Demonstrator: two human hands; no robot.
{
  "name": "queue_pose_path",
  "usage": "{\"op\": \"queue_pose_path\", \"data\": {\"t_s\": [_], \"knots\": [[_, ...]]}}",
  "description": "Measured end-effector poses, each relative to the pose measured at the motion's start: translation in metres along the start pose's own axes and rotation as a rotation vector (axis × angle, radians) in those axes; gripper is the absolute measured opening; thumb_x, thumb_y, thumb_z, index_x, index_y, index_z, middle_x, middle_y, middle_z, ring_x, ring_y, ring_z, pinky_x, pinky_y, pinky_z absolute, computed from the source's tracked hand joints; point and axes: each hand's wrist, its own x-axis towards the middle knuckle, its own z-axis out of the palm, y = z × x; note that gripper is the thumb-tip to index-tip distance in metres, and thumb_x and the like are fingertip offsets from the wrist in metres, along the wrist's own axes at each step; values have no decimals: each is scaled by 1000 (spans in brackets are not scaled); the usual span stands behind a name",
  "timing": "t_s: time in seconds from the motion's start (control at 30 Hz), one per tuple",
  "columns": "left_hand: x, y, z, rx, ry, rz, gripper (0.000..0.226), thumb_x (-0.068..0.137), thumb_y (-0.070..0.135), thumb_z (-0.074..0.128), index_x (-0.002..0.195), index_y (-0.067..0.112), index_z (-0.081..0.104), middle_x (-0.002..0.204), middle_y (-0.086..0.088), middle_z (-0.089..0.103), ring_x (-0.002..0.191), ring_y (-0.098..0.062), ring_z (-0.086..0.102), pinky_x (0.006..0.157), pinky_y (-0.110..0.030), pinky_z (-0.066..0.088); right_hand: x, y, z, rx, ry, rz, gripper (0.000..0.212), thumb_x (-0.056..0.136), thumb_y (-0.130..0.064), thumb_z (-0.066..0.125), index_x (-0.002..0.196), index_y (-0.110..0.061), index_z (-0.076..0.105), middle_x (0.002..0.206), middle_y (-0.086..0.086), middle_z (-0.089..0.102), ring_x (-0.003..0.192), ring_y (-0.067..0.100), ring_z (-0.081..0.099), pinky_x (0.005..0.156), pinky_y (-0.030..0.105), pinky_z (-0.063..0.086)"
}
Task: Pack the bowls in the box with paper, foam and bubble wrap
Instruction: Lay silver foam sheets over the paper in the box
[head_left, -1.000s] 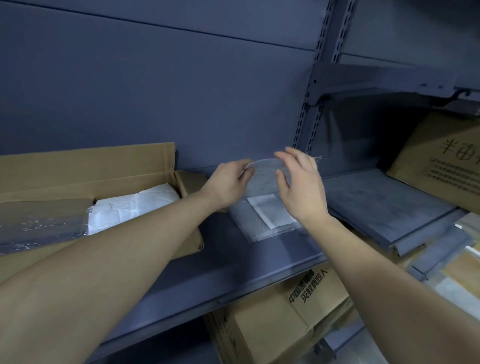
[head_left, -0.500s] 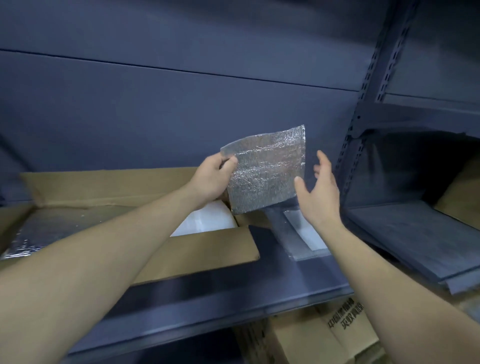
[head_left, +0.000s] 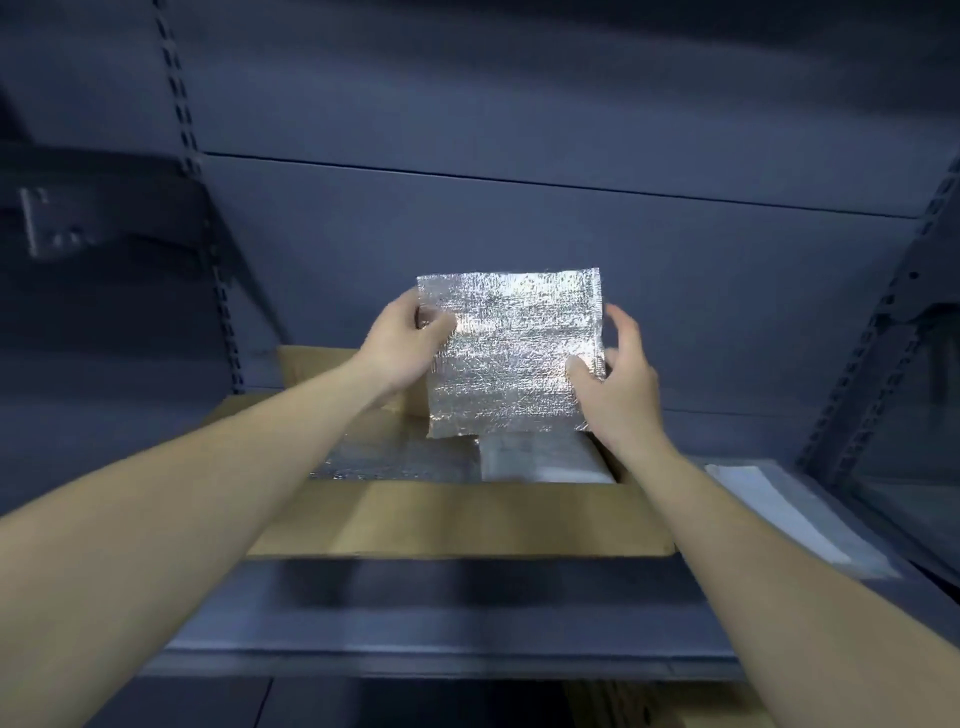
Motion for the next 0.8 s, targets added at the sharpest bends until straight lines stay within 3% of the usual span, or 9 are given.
{"op": "queue_pose_path", "data": {"t_s": [0.07,0.17,0.27,0.37,0.43,0.53,0.6,0.7,0.8], "knots": [[4,-10,-17,-7,60,-60,31,88,16,67,117,13,56,83,-4,57,69,-17,53,67,-33,49,-1,-3,11,33,-37,6,66,90,-23,61,145,-42,30,98,5,65,62,14,51,54,20,43],[6,-24,-31,42,107,-139,65,83,11,73,140,14,42,69,0,56,63,-16,56,68,-34,50,-8,-4,21,28,-75,17,67,91,-19,63,146,-38,31,84,-5,53,65,13,47,44,9,37],[2,-42,-30,121,86,-159,69,83,11,74,142,13,39,66,2,54,57,-12,51,57,-26,41,-11,3,25,-85,-126,64,66,91,-24,64,147,-38,30,87,2,57,70,15,50,44,14,39],[1,-58,-17,184,85,-133,71,81,13,76,143,11,41,68,-1,55,63,-16,53,63,-25,42,-10,15,26,-180,-183,120,58,90,-27,66,140,-37,37,96,9,65,66,16,52,48,21,38],[3,-65,-8,225,71,-120,71,82,14,76,143,10,40,68,-1,54,62,-14,50,58,-20,39,-9,26,29,-186,-234,148,55,88,-26,68,134,-36,40,94,7,67,62,18,54,53,26,42],[4,-75,4,362,21,-97,72,84,21,75,144,13,37,85,-4,57,78,-20,55,68,-28,39,-7,43,31,-216,-289,198,52,86,-25,70,128,-35,42,86,9,69,64,22,56,58,31,42],[3,-82,9,425,2,-78,72,84,24,75,144,15,36,89,-1,55,85,-22,55,73,-30,40,-6,48,30,-288,-330,196,43,86,-24,70,120,-38,47,82,6,66,64,20,54,58,29,40],[0,-87,13,448,68,-14,71,83,25,71,139,28,28,82,7,56,83,-24,58,72,-37,46,-4,54,28,-309,-406,164,12,85,-19,71,89,-28,63,76,-9,64,60,9,53,55,21,41],[-7,-89,16,530,81,86,66,84,27,68,135,37,26,83,11,60,75,-22,58,64,-36,43,-2,60,27,-354,-475,147,12,84,-17,72,77,-25,67,64,-16,60,58,-1,50,52,11,35]]}}
